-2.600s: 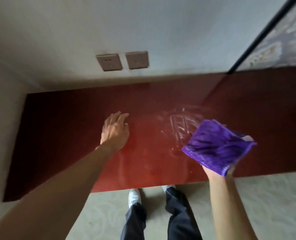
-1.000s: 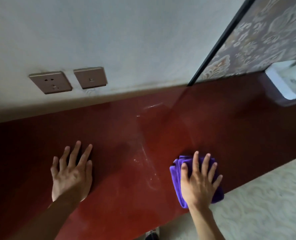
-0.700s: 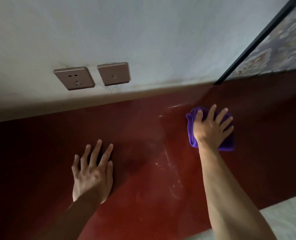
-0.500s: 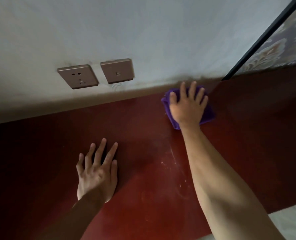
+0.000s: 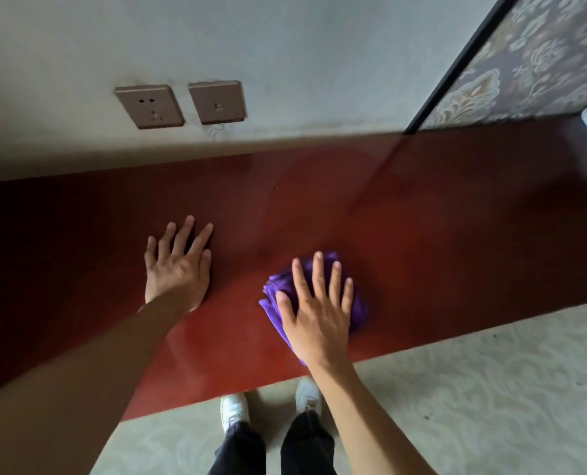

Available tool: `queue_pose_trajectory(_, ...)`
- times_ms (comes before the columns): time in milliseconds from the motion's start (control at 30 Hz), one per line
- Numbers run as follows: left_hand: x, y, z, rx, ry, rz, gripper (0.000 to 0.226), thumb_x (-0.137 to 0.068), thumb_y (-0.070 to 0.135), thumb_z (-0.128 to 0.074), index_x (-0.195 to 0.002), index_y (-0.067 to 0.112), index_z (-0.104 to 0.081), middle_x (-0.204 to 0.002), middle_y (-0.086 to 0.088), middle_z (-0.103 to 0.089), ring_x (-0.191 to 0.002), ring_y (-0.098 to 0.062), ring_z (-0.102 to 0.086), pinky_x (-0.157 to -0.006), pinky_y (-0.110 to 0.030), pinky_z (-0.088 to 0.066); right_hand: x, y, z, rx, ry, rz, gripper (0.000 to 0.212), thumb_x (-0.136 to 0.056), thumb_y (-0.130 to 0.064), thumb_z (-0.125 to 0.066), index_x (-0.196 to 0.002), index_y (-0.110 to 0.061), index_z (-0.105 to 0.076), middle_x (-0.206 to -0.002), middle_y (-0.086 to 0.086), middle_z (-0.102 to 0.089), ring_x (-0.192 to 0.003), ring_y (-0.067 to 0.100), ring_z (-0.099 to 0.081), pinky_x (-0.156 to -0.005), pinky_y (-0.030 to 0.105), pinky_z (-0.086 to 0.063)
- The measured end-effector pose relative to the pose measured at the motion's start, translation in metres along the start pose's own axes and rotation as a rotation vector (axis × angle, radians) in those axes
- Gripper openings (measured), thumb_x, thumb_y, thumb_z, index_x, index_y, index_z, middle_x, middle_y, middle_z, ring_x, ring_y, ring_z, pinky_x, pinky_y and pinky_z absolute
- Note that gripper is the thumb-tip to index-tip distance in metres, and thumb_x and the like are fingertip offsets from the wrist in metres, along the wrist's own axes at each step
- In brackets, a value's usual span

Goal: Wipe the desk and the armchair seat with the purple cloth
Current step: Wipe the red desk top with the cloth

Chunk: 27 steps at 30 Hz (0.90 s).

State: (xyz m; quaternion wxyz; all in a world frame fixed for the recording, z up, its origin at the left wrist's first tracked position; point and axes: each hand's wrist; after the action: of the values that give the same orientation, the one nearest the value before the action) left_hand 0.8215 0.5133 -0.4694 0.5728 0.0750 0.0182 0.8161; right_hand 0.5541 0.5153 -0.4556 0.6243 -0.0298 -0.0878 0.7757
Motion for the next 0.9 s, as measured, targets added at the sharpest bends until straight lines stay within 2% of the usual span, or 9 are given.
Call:
queue_pose_trajectory(167, -0.001, 0.003, 0.004, 0.014, -0.035, 0.018, 0.053, -0.103, 0.047, -0.023, -0.155, 0.044, -0.022, -0.167, 0.005, -0.022, -0.153, -0.028, -0.016, -0.122, -0.054, -0.009, 0.067, 0.024, 0.001, 0.078, -0.047, -0.034, 0.067, -0.099, -0.065, -0.036, -0.158, -0.033, -0.031, -0.170, 0.006, -0.016, -0.154, 0.039, -0.019, -0.122, 0.060, -0.015)
queue_pose_trajectory(267, 0.000, 0.003, 0.008, 0.021, -0.037, 0.015, 0.052, -0.103, 0.045, -0.028, -0.154, 0.045, -0.025, -0.166, 0.005, -0.024, -0.152, -0.027, -0.018, -0.122, -0.054, -0.011, 0.062, 0.002, 0.002, 0.067, -0.047, -0.129, 0.067, -0.098, -0.060, -0.039, -0.157, -0.028, -0.035, -0.169, 0.011, -0.017, -0.153, 0.042, -0.018, -0.121, 0.062, -0.016)
queue_pose_trajectory(333, -0.001, 0.003, 0.012, 0.030, -0.031, 0.005, 0.051, -0.102, 0.043, -0.034, -0.153, 0.044, -0.030, -0.165, 0.005, -0.028, -0.151, -0.028, -0.022, -0.121, -0.054, -0.014, 0.050, -0.029, 0.000, 0.038, -0.037, -0.111, 0.068, -0.098, -0.059, -0.040, -0.157, -0.026, -0.036, -0.168, 0.014, -0.018, -0.153, 0.043, -0.017, -0.120, 0.062, -0.016)
queue_pose_trajectory(433, -0.002, 0.003, 0.019, 0.035, -0.040, -0.004, 0.050, -0.101, 0.042, -0.039, -0.151, 0.045, -0.037, -0.162, 0.006, -0.033, -0.149, -0.027, -0.027, -0.117, -0.054, -0.021, 0.040, -0.088, -0.009, -0.037, -0.038, 0.108, 0.068, -0.097, -0.060, -0.041, -0.157, -0.026, -0.036, -0.168, 0.013, -0.021, -0.154, 0.042, -0.013, -0.121, 0.062, -0.014)
queue_pose_trajectory(533, -0.006, -0.007, 0.030, 0.046, -0.025, -0.066, 0.047, -0.100, 0.041, -0.039, -0.146, 0.044, -0.047, -0.158, 0.009, -0.040, -0.142, -0.027, -0.038, -0.104, -0.051, -0.036, 0.028, -0.130, -0.021, -0.117, -0.046, 0.325, 0.064, -0.096, -0.059, -0.045, -0.151, -0.027, -0.044, -0.169, 0.010, -0.021, -0.156, 0.038, -0.009, -0.122, 0.061, -0.013)
queue_pose_trajectory(633, -0.011, -0.029, 0.037, 0.059, -0.019, -0.156, 0.052, -0.099, 0.040, -0.031, -0.148, 0.037, -0.047, -0.156, 0.012, -0.044, -0.138, -0.022, -0.045, -0.097, -0.045, -0.040, -0.013, -0.133, -0.027, -0.128, -0.011, 0.495, 0.059, -0.093, -0.057, -0.049, -0.147, -0.031, -0.048, -0.166, 0.007, -0.028, -0.153, 0.038, -0.019, -0.120, 0.061, -0.017)
queue_pose_trajectory(700, -0.014, -0.038, 0.037, 0.140, -0.014, -0.137, 0.054, -0.099, 0.039, -0.029, -0.151, 0.033, -0.043, -0.151, 0.005, -0.052, -0.138, -0.019, -0.045, -0.097, -0.043, -0.039, -0.063, -0.118, -0.021, -0.073, 0.043, 0.442, 0.061, -0.093, -0.056, -0.047, -0.150, -0.033, -0.045, -0.165, 0.008, -0.032, -0.151, 0.039, -0.025, -0.119, 0.062, -0.016)
queue_pose_trajectory(767, -0.012, -0.036, 0.034, 0.201, 0.026, -0.111, 0.053, -0.100, 0.037, -0.029, -0.151, 0.029, -0.043, -0.145, -0.001, -0.058, -0.137, -0.019, -0.047, -0.096, -0.043, -0.040, -0.119, -0.099, -0.010, 0.019, 0.073, 0.269, 0.062, -0.096, -0.057, -0.040, -0.152, -0.032, -0.042, -0.165, 0.010, -0.032, -0.150, 0.041, -0.026, -0.119, 0.064, -0.013)
queue_pose_trajectory(900, -0.007, -0.026, 0.022, 0.172, 0.115, -0.132, 0.048, -0.101, 0.033, -0.034, -0.143, 0.027, -0.054, -0.150, 0.012, -0.051, -0.136, -0.016, -0.049, -0.096, -0.039, -0.042, -0.213, -0.070, 0.007, 0.012, 0.023, -0.076, 0.067, -0.098, -0.061, -0.022, -0.159, -0.034, -0.027, -0.170, 0.008, -0.014, -0.155, 0.040, -0.009, -0.120, 0.066, -0.002)
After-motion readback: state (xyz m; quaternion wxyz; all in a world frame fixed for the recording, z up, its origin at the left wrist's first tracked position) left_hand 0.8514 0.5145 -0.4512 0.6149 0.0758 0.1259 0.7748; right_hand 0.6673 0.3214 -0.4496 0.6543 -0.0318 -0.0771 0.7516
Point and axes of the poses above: each hand's wrist, its own x-axis away from the middle knuckle, its own z-axis out of the back of the hand, y = z × x
